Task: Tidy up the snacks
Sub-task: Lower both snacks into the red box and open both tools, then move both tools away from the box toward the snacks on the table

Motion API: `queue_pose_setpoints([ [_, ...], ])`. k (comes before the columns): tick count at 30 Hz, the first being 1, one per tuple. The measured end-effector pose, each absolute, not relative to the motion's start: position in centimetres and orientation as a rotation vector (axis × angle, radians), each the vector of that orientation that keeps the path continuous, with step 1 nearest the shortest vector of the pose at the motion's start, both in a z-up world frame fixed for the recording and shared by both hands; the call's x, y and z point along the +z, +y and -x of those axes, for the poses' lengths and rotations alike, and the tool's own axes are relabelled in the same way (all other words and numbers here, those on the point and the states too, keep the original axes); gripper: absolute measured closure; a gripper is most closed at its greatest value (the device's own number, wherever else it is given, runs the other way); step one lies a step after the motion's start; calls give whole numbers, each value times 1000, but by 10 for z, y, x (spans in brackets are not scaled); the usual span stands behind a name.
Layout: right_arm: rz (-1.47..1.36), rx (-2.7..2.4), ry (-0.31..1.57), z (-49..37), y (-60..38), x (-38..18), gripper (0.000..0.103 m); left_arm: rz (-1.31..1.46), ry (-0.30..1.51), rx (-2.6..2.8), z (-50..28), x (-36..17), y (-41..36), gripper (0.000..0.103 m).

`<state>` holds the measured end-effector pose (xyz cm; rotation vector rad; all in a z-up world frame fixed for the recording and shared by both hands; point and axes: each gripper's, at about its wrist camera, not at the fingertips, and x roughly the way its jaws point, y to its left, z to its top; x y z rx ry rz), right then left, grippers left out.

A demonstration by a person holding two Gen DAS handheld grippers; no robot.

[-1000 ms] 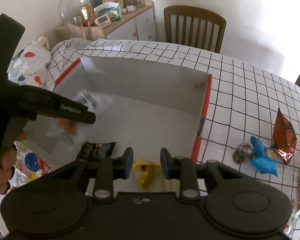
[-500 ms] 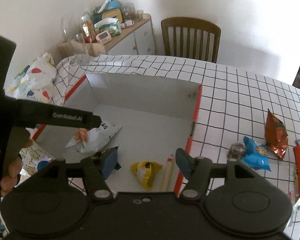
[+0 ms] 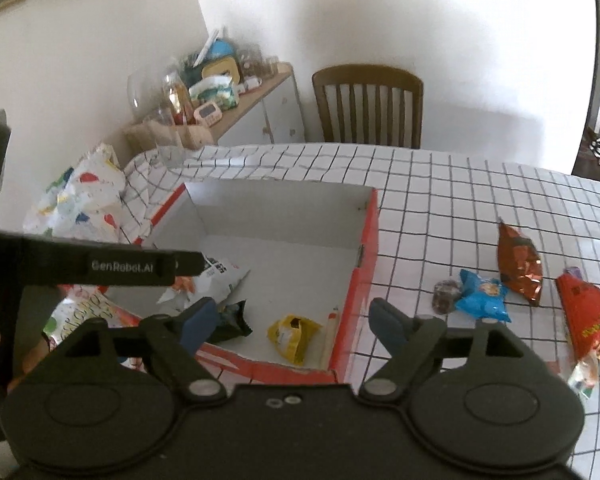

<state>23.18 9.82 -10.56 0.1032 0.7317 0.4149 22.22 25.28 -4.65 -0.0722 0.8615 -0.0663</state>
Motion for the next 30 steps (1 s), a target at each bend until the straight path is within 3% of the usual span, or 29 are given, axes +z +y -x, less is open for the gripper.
queue_pose_setpoints([
  [16, -156, 366, 661, -177, 12, -91, 3, 140, 807, -175, -173, -27, 181, 15],
  [18, -158, 358, 661, -172, -3, -93, 2, 160, 812, -190, -171, -30, 169, 11],
  [20, -159, 355, 666, -168, -17, -97, 1, 177, 808, -214, -169, -32, 157, 0],
  [30, -125, 303, 717, -157, -80, -129, 1, 175, 825, -239, -174, -55, 95, 0],
])
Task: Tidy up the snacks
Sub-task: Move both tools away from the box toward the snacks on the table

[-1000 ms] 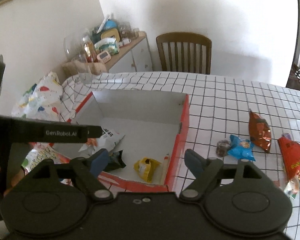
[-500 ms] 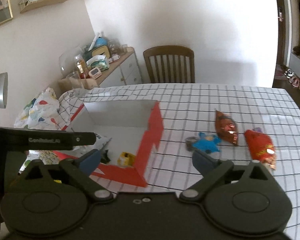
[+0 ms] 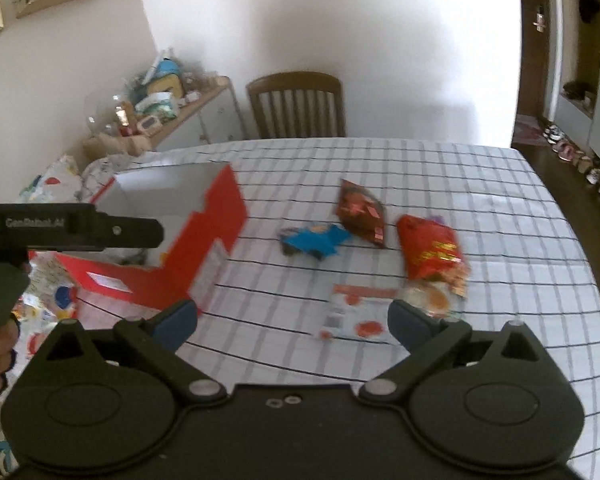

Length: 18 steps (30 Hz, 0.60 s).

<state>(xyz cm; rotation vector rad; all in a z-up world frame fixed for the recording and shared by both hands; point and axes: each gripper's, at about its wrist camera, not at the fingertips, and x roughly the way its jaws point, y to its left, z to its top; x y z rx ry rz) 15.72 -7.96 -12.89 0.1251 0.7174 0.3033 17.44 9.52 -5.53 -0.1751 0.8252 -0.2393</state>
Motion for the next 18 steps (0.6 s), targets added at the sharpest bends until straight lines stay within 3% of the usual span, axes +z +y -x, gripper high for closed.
queue_pose_setpoints([
  [18, -196, 150, 816, -198, -182, -174, 7, -238, 879, -568, -218, -118, -25, 0],
])
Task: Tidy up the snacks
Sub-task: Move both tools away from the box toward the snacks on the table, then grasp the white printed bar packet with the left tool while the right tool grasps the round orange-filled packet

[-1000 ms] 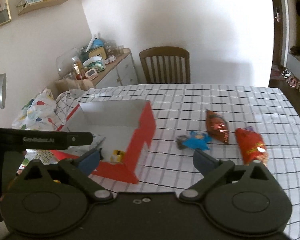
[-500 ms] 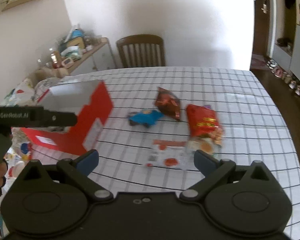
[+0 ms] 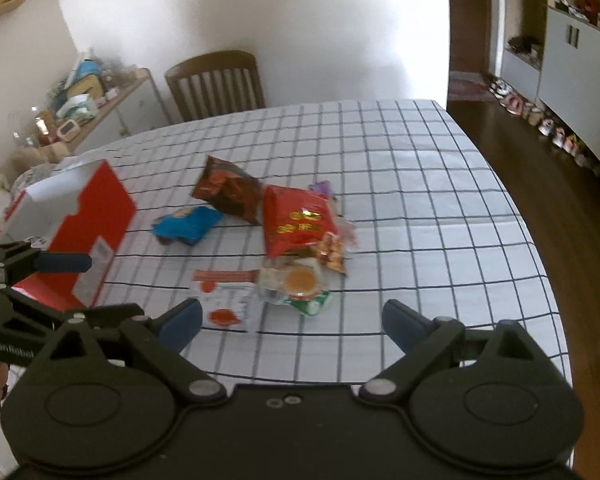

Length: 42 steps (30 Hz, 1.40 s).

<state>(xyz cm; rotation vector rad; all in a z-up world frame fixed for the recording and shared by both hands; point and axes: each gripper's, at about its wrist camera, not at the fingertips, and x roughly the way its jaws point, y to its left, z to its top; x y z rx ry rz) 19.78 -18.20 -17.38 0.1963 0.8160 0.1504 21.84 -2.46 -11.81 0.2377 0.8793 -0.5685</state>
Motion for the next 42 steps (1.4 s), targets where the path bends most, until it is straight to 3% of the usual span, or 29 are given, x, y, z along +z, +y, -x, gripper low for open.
queue_pose_setpoints([
  [6, -229, 136, 864, -217, -188, -190, 12, -371, 980, -682, -244, -149, -51, 0],
  [27, -340, 169, 1051, -294, -177, -247, 29, -575, 1010, -871, -281, -190, -90, 1],
  [36, -366, 207, 1059, -302, -180, -252, 34, -503, 1023, -864, -282, -193, -84, 13],
  [42, -363, 207, 1048, -303, -178, -252, 40, -416, 1036, -826, -279, -188, -75, 27],
])
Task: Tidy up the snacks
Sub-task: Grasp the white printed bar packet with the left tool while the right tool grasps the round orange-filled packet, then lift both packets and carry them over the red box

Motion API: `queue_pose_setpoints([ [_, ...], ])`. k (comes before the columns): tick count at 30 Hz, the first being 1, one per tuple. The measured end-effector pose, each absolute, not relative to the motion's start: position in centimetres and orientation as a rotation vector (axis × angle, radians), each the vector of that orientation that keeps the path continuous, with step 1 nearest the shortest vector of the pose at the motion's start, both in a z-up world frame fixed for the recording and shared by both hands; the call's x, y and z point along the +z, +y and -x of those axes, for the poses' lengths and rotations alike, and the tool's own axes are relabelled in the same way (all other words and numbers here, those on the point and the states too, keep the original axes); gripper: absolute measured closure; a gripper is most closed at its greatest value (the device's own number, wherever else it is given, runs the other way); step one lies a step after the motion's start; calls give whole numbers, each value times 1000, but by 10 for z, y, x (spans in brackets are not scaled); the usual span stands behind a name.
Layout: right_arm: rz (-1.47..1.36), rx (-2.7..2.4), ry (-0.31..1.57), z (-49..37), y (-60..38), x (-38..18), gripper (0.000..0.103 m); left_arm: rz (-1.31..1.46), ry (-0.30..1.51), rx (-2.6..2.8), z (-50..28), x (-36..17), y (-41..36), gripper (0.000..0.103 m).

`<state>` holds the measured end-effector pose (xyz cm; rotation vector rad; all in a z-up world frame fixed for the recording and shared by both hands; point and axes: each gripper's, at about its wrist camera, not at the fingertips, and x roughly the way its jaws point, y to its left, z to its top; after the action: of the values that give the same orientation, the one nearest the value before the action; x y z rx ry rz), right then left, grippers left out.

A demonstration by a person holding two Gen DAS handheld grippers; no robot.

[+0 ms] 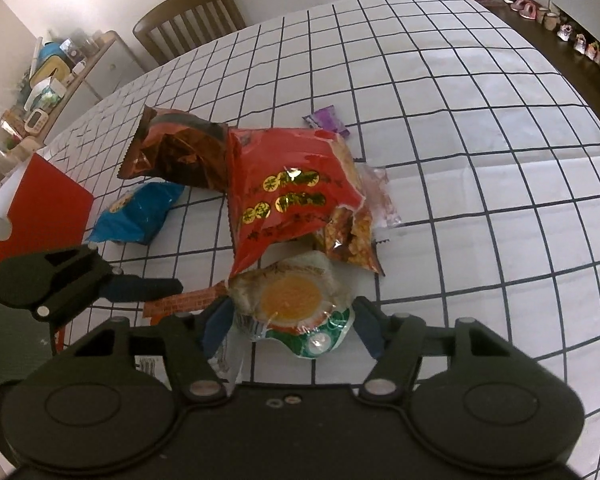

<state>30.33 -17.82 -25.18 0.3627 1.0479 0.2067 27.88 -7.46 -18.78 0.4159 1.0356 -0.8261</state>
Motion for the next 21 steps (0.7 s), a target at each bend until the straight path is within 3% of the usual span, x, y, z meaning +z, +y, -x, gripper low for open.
queue_pose_setpoints([
  [4, -378, 203, 1044, -301, -178, -252, 44, -339, 1056, -784, -275, -184, -63, 52],
  [21, -431, 238, 994, -254, -177, -234, 49, -125, 1077, -656, -224, -171, -26, 53],
])
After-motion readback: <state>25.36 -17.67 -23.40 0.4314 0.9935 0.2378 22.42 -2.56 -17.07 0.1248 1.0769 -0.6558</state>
